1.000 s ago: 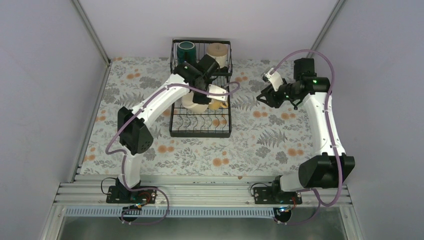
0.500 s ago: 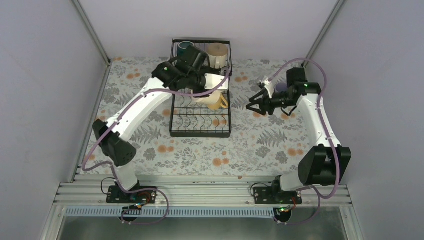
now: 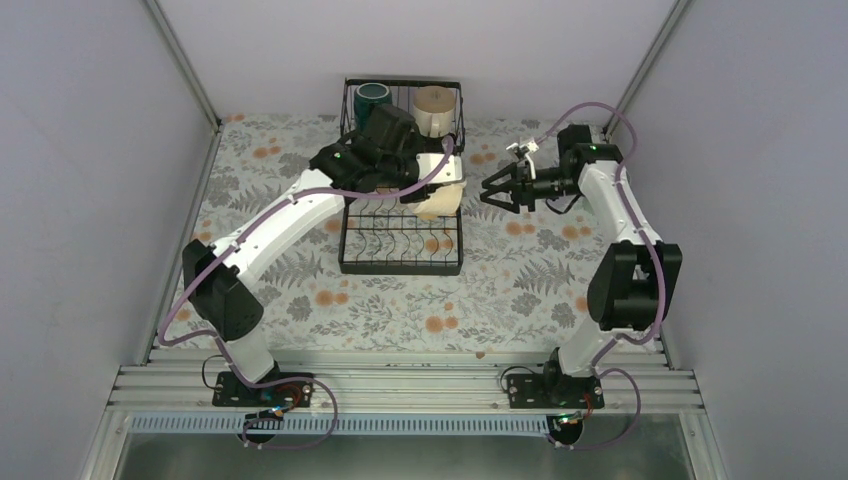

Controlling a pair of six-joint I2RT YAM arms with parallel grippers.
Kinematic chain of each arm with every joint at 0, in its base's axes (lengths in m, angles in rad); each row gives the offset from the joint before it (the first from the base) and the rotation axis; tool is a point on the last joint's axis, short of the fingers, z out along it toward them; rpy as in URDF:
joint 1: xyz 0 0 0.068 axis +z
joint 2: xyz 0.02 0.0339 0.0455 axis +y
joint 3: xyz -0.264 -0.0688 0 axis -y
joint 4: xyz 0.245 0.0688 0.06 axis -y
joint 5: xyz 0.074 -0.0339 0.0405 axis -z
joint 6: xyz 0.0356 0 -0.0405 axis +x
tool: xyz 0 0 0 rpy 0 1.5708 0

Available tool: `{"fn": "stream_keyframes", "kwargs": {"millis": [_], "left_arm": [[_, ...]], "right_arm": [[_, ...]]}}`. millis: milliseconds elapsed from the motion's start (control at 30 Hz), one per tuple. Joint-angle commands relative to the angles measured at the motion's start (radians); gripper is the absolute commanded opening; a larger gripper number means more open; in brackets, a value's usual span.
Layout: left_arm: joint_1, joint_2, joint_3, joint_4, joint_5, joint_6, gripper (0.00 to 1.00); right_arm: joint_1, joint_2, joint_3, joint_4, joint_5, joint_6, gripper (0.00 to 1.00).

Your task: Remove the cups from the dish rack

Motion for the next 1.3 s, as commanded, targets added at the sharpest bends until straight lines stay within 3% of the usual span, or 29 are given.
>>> {"fn": "stream_keyframes", "kwargs": {"millis": [0, 333, 567, 667, 1000, 1267], "left_arm": [[-0.002, -0.085, -0.042, 0.253, 0.034, -0.032, 0.02], [-0.002, -0.120, -0.115, 0.423, 0.044, -0.084, 0.02], [-0.001, -0.128, -0.109, 0.433, 0.101, -0.136, 0.02], [-0.002, -0.134, -0.114, 0.432, 0.116, -0.143, 0.02], [0.000, -0.155, -0.202, 0.529, 0.116, -0.135, 0.02], [0.000, -0.141, -0.206, 0.560, 0.125, -0.148, 0.02]], "right_arm": [[0.017, 0.024, 0.048, -0.037, -0.131, -0.051, 0.56], [0.033, 0.078, 0.037, -0.068, -0.166, -0.111, 0.59], [0.037, 0.102, 0.044, -0.047, -0.170, -0.103, 0.61], [0.044, 0.129, 0.096, -0.131, -0.197, -0.157, 0.62], [0.082, 0.080, 0.070, -0.135, -0.215, -0.173, 0.62], [0.127, 0.069, 0.071, -0.135, -0.217, -0.163, 0.58]]}}
